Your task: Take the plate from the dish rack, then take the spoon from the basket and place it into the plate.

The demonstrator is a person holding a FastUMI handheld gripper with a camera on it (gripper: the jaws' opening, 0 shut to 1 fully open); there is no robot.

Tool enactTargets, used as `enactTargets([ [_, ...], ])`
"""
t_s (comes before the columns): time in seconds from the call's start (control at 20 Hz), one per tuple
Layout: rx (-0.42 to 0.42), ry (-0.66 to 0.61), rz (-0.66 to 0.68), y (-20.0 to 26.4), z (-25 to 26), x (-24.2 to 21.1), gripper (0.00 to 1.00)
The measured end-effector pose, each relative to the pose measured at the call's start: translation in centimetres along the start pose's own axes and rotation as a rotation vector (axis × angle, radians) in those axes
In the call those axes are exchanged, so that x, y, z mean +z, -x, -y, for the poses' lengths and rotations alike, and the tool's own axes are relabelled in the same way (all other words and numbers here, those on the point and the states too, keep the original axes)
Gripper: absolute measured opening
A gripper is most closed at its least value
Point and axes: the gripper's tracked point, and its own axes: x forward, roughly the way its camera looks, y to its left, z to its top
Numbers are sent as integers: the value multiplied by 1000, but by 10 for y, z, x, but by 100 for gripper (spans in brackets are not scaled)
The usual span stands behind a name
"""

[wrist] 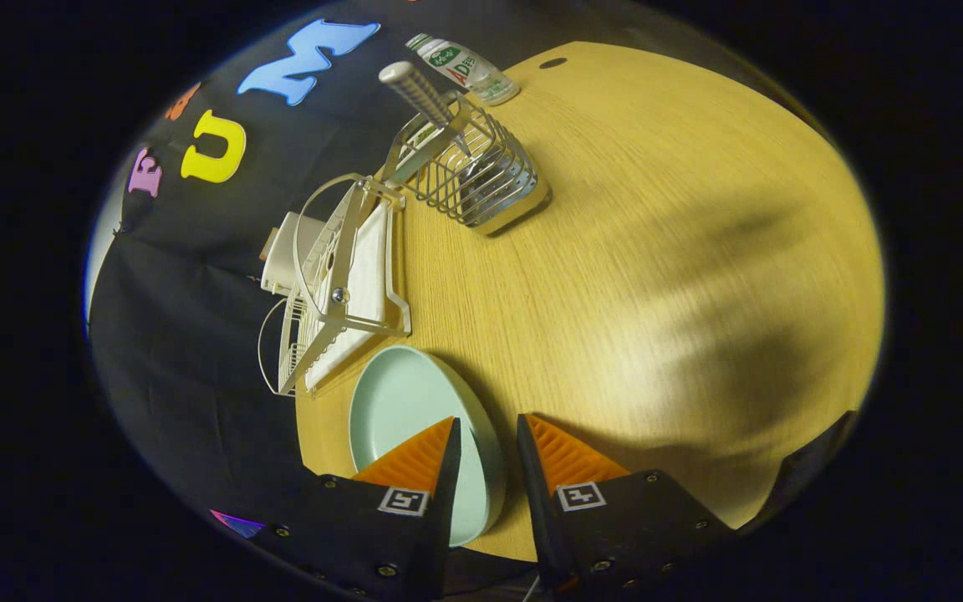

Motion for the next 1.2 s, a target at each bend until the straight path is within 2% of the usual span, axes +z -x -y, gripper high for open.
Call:
enactTargets([
  [0.25,-80,134,167,40,8,39,41],
  [0.45,-148,330,371,85,-10,88,41],
  [0.6,-160,449,570,122,-35,127,41],
  [0.8,-135,483,699,141,-51,150,42],
  [0.9,-172,506,746,145,-45,162,41],
  [1.0,-179,552,756,142,-47,164,80],
  [1.05,-177,581,773,140,-50,167,84],
  [1.2,-178,651,844,128,-56,177,84],
])
